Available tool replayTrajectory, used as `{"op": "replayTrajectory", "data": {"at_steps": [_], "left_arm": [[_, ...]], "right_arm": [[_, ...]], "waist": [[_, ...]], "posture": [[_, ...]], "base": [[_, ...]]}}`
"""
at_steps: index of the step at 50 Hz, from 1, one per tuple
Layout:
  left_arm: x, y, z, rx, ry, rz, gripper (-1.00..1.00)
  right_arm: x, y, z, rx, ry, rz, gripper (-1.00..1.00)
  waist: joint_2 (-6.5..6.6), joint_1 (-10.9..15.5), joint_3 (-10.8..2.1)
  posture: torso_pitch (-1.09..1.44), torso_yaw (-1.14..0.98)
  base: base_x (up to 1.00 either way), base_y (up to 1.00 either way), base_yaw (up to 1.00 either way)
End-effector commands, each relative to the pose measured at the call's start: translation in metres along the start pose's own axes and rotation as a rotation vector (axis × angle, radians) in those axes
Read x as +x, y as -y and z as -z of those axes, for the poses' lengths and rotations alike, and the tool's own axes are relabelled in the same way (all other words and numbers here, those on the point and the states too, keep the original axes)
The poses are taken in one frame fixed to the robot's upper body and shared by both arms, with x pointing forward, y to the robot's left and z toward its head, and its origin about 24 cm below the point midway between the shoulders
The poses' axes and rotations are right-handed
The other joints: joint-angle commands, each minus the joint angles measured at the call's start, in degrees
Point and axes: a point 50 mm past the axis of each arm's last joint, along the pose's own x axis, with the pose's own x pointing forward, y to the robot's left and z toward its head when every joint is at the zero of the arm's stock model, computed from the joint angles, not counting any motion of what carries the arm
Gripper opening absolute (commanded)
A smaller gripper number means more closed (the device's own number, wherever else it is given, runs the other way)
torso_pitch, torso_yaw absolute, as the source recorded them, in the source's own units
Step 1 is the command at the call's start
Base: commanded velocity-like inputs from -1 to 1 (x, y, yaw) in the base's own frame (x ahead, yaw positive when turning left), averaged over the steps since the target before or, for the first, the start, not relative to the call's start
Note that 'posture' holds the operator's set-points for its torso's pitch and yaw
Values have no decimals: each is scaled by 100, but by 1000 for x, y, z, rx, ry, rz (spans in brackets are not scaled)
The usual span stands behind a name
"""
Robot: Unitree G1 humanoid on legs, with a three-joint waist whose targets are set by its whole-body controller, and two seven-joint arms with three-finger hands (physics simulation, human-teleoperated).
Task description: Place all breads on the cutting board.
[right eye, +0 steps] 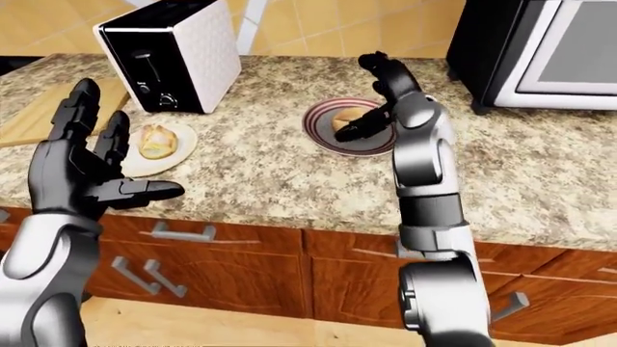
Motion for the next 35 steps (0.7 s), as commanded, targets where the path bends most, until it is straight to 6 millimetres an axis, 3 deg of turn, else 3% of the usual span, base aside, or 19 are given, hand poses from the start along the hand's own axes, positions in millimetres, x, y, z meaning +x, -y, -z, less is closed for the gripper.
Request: {"op": "replayTrajectory", "data": {"at_steps": [1,12,25,30,35], "left_arm": [[0,1,-14,5,81,3,100],[-1,0,-14,5,81,4,100],[1,1,-14,3,82,7,100],[1,3,-14,4,83,9,100],[-1,2,-15,-26,71,22,100]], "right_arm": [[-3,11,-20,-31,83,51,68],[10,6,-13,-65,54,39,71],[17,8,7,-79,1,50,51],[19,13,13,-89,-18,67,30],[23,6,22,-138,-41,61,29]], "waist": [[-3,-3,-147],[15,-12,-181],[-10,3,-211],[-22,9,-203],[-33,6,-198]], "posture": [[0,0],[0,0],[0,0],[0,0],[0,0]], "base": [[0,0,0],[0,0,0],[0,0,0],[0,0,0],[0,0,0]]}}
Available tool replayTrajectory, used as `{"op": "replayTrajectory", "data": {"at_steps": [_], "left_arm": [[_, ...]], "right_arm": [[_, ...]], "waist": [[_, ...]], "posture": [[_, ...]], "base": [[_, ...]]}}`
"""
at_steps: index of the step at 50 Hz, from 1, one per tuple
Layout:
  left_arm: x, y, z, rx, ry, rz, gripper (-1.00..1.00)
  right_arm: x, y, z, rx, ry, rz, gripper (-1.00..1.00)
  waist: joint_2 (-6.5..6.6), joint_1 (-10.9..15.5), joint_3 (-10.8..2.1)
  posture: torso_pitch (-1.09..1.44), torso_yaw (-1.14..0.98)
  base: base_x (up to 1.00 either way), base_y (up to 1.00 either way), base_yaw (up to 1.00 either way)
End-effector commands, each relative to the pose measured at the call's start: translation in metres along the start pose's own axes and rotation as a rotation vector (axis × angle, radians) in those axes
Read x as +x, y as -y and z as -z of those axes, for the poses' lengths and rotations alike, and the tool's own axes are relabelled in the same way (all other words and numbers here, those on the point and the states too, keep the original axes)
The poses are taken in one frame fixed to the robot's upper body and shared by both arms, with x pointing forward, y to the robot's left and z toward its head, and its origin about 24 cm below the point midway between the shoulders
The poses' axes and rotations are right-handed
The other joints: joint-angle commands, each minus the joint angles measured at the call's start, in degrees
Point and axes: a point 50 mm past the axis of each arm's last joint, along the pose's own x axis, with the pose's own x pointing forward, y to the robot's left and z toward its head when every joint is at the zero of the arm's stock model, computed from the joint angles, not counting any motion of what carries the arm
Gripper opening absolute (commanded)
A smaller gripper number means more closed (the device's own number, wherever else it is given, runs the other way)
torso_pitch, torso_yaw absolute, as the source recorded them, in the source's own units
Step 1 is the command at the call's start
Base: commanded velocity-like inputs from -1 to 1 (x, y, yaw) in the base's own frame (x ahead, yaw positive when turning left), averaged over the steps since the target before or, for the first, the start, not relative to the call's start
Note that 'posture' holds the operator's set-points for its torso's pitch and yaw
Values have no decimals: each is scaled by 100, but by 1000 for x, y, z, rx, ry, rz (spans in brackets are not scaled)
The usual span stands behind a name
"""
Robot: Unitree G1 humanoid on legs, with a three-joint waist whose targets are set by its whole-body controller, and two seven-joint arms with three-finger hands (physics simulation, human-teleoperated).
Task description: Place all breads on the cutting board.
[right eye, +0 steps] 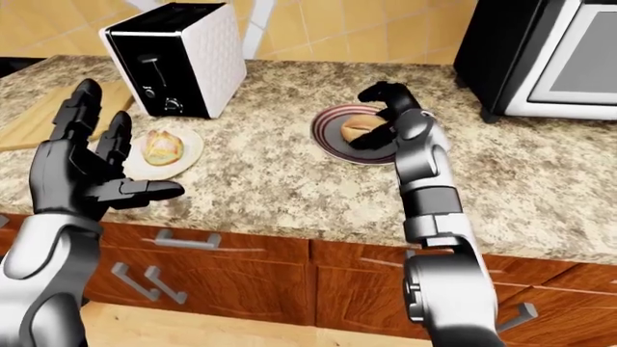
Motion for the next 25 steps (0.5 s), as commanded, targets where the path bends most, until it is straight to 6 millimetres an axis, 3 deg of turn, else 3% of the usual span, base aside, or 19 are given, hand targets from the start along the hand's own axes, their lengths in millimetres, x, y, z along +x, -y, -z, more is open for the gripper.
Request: {"op": "replayTrajectory", "data": {"at_steps": [1,5,6,7,9,15,19,25], "left_arm": [[-1,1,-15,-5,78,15,100],[-1,1,-14,-6,76,16,100],[-1,1,-13,-6,75,16,100],[-1,0,-13,-5,75,16,100],[-1,0,-13,-6,75,15,100],[-2,0,-13,-6,74,15,100],[-1,0,-15,-2,77,13,100],[-1,-1,-18,5,86,11,100]], "right_arm": [[-2,12,-20,-26,81,58,27],[2,7,-16,-66,70,58,20],[3,6,-17,-65,71,58,5],[3,7,-16,-70,70,62,-25],[4,7,-17,-77,71,68,-54],[3,13,-22,-94,90,97,-98],[-6,26,-35,-81,125,139,-100],[-35,47,-58,-54,201,201,-100]], "waist": [[3,8,-147],[-1,13,-139],[-1,17,-135],[-2,21,-132],[-6,29,-130],[-29,47,-118],[-46,67,-110],[-51,95,-69]], "posture": [[0,0],[0,0],[0,0],[0,0],[0,0],[0,0],[0,0],[0,0]], "base": [[0,0,0],[0,0,0],[0,0,0],[0,0,0],[0,0,0],[0,0,0],[0,0,0],[0,0,0]]}}
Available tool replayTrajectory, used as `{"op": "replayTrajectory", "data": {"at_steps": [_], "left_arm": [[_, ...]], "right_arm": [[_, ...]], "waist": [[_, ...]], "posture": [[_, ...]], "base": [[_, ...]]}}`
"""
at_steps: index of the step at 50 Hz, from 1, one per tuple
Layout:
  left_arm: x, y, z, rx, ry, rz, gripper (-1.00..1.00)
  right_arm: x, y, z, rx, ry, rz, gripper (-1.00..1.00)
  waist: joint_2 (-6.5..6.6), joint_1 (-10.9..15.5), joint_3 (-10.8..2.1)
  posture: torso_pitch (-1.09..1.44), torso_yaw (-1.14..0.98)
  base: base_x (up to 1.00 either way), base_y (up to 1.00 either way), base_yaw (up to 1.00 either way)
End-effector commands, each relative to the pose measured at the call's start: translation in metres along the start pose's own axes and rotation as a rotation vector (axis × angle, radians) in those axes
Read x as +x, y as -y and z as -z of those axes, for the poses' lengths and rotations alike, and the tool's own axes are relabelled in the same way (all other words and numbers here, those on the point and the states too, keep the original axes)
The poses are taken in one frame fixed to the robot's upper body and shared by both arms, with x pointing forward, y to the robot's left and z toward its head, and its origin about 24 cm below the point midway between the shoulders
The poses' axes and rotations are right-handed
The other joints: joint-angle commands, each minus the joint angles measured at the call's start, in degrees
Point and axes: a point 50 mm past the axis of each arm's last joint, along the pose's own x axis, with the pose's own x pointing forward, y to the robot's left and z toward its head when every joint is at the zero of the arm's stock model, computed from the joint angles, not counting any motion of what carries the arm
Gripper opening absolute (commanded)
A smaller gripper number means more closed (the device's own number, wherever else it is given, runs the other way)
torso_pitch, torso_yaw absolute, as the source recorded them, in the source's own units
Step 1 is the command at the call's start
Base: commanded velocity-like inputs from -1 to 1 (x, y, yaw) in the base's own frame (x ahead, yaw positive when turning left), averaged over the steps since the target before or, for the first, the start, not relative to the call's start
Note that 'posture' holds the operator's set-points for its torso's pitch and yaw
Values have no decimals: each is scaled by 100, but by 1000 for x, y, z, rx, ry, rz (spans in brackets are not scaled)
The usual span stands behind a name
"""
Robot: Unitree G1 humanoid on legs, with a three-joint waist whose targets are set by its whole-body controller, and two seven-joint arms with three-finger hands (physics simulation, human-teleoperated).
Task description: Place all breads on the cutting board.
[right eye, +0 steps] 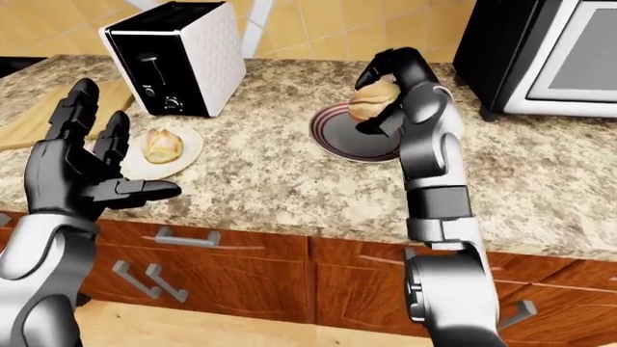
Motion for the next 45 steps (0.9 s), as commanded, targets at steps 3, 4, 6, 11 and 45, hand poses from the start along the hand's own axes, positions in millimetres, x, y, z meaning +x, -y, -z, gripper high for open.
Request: {"op": "replayTrajectory", "data": {"at_steps": [3,4,6,11,45], "left_arm": [[0,2,-22,16,96,8,100],[1,2,-23,20,98,7,100],[2,1,-26,27,102,4,100],[16,-3,-32,66,111,-18,100],[113,-35,10,457,-58,-153,100]], "right_arm": [[-18,23,-28,11,91,69,-100],[-19,21,-29,6,96,64,-100],[-22,21,-33,11,110,63,-100],[-24,20,-37,20,130,57,-100],[-27,21,-45,4,149,55,-100]], "waist": [[-11,3,-150],[-12,1,-145],[-11,-10,-143],[-1,-25,-158],[67,-102,-243]], "posture": [[0,0],[0,0],[0,0],[0,0],[0,0]], "base": [[0,0,0],[0,0,0],[0,0,0],[0,0,0],[0,0,0]]}}
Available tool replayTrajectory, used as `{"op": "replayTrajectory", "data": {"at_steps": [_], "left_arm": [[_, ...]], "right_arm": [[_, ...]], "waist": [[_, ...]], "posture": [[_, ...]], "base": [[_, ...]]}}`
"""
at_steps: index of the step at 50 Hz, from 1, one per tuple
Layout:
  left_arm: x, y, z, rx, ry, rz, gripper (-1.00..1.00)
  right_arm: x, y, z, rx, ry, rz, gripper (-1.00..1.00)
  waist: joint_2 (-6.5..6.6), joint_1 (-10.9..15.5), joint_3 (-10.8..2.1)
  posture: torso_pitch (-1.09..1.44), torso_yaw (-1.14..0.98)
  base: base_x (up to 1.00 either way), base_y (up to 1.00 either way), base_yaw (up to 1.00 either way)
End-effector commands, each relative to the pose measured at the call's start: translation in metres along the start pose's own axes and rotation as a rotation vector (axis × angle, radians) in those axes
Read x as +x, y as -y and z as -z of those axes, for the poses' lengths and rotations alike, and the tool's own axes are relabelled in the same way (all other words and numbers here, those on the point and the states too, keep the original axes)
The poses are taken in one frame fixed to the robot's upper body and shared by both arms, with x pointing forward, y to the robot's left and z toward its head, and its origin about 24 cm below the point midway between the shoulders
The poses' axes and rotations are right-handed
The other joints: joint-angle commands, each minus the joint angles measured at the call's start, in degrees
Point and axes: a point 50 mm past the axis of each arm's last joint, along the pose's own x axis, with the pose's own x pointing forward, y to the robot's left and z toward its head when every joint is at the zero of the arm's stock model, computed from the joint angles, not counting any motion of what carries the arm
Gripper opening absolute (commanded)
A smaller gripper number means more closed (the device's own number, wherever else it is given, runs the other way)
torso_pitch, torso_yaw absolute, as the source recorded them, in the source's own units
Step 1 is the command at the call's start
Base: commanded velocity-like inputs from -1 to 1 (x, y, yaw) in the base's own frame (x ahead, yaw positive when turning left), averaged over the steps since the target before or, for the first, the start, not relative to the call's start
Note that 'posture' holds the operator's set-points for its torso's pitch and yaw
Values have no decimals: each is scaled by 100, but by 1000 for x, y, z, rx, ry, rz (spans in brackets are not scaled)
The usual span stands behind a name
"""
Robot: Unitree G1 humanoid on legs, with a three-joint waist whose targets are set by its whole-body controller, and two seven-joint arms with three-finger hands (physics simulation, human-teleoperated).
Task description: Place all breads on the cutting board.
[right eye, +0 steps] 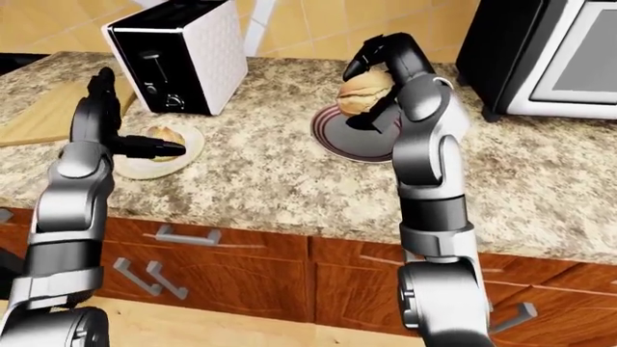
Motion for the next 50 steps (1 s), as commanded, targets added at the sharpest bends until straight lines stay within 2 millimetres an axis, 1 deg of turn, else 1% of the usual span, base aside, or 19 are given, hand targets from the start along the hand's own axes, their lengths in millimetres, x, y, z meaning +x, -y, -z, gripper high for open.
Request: {"op": "replayTrajectory", "data": {"at_steps": [1,12,15,22,24,27,30,31,34,42,46,48,50], "left_arm": [[2,-8,-24,7,113,-36,100],[12,-1,-14,23,82,-26,100],[13,1,-9,30,73,-20,100],[14,6,-7,34,62,-7,100],[16,6,-6,33,59,-8,87],[18,8,-4,35,53,-7,76],[20,9,1,38,40,-4,67],[21,9,3,38,37,-4,60],[23,10,5,42,27,-5,50],[25,9,16,67,-4,-10,44],[26,8,17,72,-7,-24,30],[26,7,17,72,-7,-27,17],[27,7,17,73,-5,-29,-4]], "right_arm": [[-4,16,-17,-12,70,69,-100],[-3,15,-15,-13,65,71,-100],[-4,16,-15,-13,64,72,-100],[-3,16,-15,-13,62,72,-100],[-3,15,-14,-13,62,72,-100],[-3,16,-14,-13,62,72,-100],[-3,15,-13,-14,60,73,-100],[-3,15,-13,-15,60,73,-100],[-2,16,-12,-16,60,74,-100],[-2,15,-12,-21,58,75,-100],[-2,15,-12,-23,58,74,-100],[-2,15,-12,-23,58,73,-100],[-2,15,-12,-23,57,73,-100]], "waist": [[11,-1,-186],[-2,-6,-184],[0,-6,-182],[-4,-8,-181],[-8,-7,-178],[-10,-5,-180],[-12,0,-182],[-11,0,-184],[-8,1,-193],[-8,-3,-207],[-2,-6,-218],[2,-8,-222],[7,-10,-226]], "posture": [[0,0],[0,0],[0,0],[0,0],[0,0],[0,0],[0,0],[0,0],[0,0],[0,0],[0,0],[0,0],[0,0]], "base": [[0,0,0],[0,0,0],[0,0,0],[0,0,0],[0,0,0],[0,0,0],[0,0,0],[0,0,0],[0,0,0],[0,0,0],[0,0,0],[0,0,0],[0,0,0]]}}
